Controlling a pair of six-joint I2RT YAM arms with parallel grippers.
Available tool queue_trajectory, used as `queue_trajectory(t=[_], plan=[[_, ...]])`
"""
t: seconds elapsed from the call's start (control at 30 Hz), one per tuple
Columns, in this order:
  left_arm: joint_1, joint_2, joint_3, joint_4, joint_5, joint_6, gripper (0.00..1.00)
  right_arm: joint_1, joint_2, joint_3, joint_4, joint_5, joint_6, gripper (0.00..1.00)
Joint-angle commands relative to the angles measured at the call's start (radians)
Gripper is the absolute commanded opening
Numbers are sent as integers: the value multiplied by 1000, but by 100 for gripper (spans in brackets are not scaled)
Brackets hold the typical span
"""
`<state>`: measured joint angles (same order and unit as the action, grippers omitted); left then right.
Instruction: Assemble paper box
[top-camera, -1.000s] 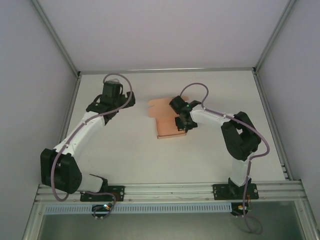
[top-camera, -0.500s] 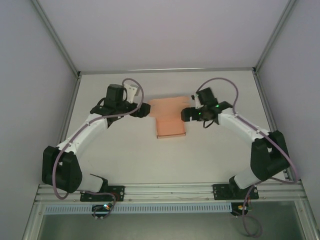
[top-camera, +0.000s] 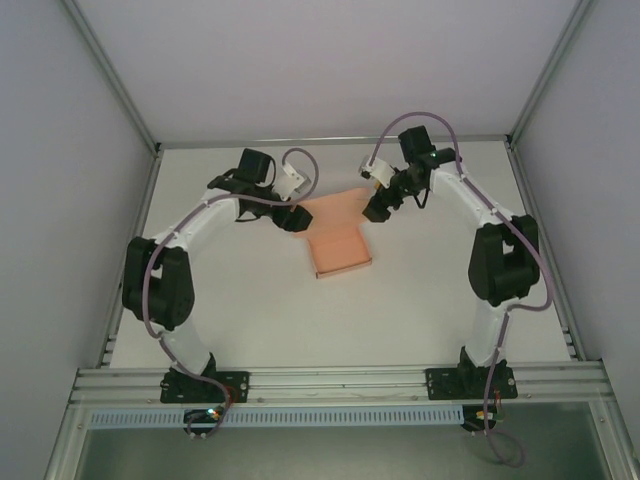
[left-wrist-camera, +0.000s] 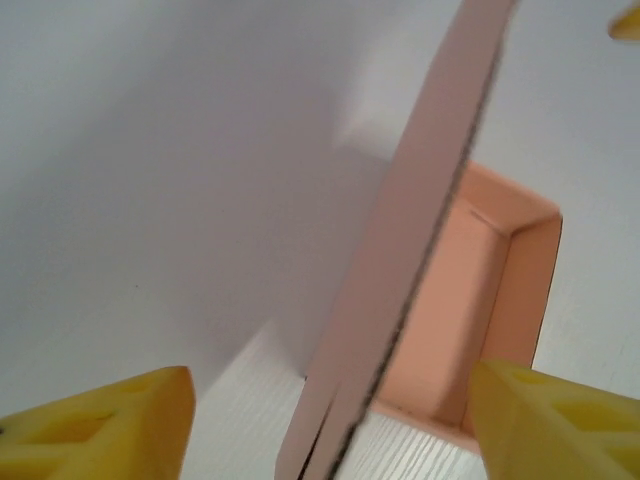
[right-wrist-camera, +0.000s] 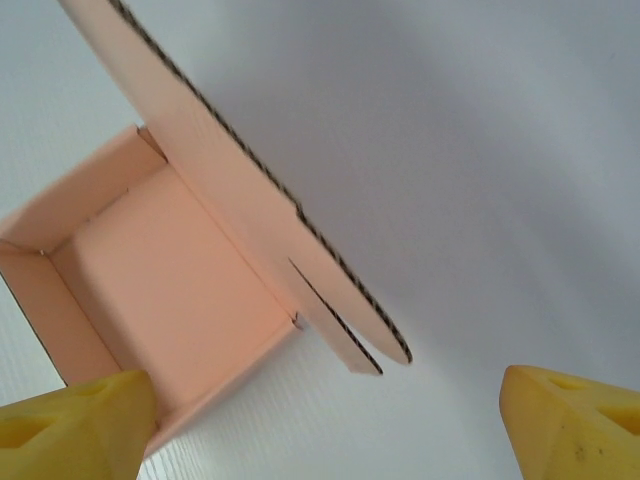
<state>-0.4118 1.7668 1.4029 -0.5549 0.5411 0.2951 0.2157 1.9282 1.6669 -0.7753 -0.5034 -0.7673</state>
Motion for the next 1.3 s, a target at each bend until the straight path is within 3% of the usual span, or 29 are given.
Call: queue_trajectory(t=[0.0,0.2,0.33,0.57,0.77,0.93,1.03,1.17,1.27], plan=[[0,18,42,-109,44,83,66,5,42,55,-150,-33,-135,90],[0,11,15,-124,2,106,65,7,110,146,-107,-43,-150,90],[0,16,18,-143,-20,124,63,5,184,260,-203,-124,-231,88],[0,71,86,-202,-46,134,45,21,345,547,-533,-156,-366,78],[1,94,109,-208,-60,119,28,24,369,556,-547,-115,-366,51],[-33,87,102,-171,-96,105,12,24,362,554,-539,-109,-347,17],[-37,87,104,-138,-116,74,1,31,349,550,-553,-98,-350,9],[-54,79,104,-90,-196,12,0,48,306,500,-492,-34,-302,0],[-67,59,96,-53,-271,-60,0,59,234,390,-329,41,-194,0]])
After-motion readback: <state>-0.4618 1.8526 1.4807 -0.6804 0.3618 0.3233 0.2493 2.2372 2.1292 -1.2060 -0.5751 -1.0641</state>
